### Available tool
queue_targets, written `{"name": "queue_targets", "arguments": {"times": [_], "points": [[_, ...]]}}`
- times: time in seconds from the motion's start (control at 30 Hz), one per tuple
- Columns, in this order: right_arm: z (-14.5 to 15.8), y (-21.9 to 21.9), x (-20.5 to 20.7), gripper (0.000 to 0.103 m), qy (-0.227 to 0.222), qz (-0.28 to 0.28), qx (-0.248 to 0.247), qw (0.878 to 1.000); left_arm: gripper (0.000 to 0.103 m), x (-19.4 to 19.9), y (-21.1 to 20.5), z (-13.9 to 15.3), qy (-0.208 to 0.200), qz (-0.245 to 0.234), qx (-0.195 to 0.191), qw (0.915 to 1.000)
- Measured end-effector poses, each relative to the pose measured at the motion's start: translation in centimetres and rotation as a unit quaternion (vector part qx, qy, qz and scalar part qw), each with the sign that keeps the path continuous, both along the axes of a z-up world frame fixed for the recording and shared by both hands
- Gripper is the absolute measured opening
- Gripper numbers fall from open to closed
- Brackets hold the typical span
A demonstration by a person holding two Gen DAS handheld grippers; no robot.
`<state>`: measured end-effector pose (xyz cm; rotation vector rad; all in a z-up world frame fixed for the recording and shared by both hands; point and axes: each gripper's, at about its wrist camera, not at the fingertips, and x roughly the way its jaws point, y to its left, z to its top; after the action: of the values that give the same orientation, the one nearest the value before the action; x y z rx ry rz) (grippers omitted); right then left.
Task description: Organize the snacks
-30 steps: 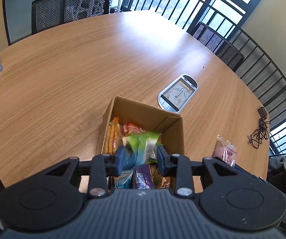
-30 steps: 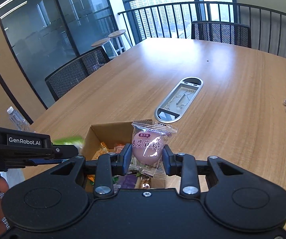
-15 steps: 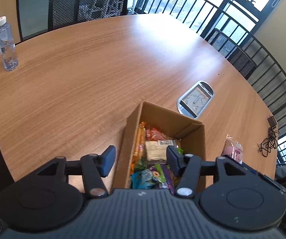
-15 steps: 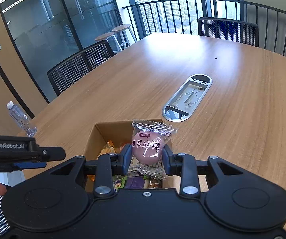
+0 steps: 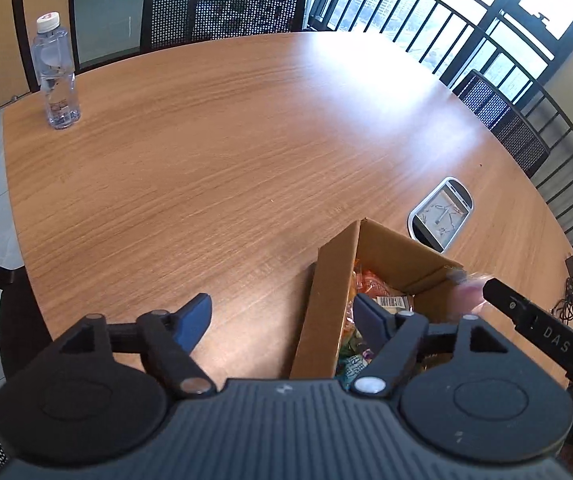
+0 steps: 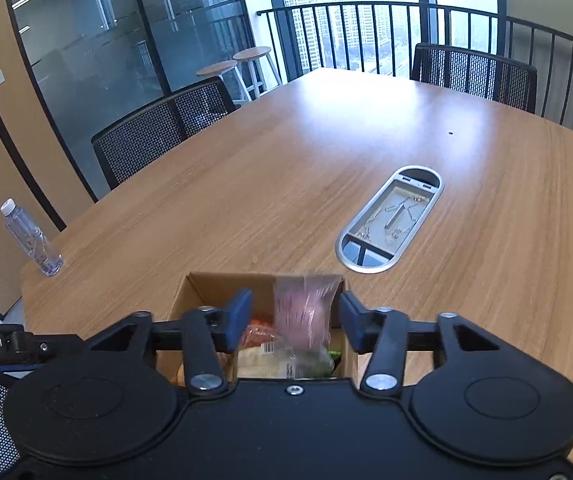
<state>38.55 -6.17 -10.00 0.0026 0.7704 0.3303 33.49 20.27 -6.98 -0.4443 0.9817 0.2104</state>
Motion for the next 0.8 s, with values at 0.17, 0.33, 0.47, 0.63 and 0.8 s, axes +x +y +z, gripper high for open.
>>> {"name": "queue_targets", "arguments": {"times": [0.17, 0.33, 0.47, 0.63, 0.8], "points": [[-0.1, -0.5, 0.2, 0.052, 0.008, -0.021, 0.007, 1.0, 0.084, 1.2, 0.2, -0.4, -0.002, -0.014, -0.005, 0.9999], [-0.6, -0.7, -0.5, 0.055, 0.018, -0.036, 0.008, 0.999, 0.088, 2.6, 0.0, -1.0, 0.002, -0.031, 0.0, 0.9995], [-0.9, -1.0, -1.1, 0.056, 0.028, -0.047, 0.005, 0.998, 0.089, 3.5, -0.3, -1.5, 0.005, -0.049, 0.003, 0.9988], [-0.9, -1.5, -2.0, 0.062, 0.033, -0.057, -0.001, 0.998, 0.094, 4.1, -0.9, -2.1, 0.006, -0.074, 0.001, 0.9972], [-0.4, -2.0, -3.1, 0.074, 0.029, -0.06, -0.003, 0.998, 0.098, 3.7, -1.8, -1.9, -0.004, -0.093, -0.001, 0.9957]]}}
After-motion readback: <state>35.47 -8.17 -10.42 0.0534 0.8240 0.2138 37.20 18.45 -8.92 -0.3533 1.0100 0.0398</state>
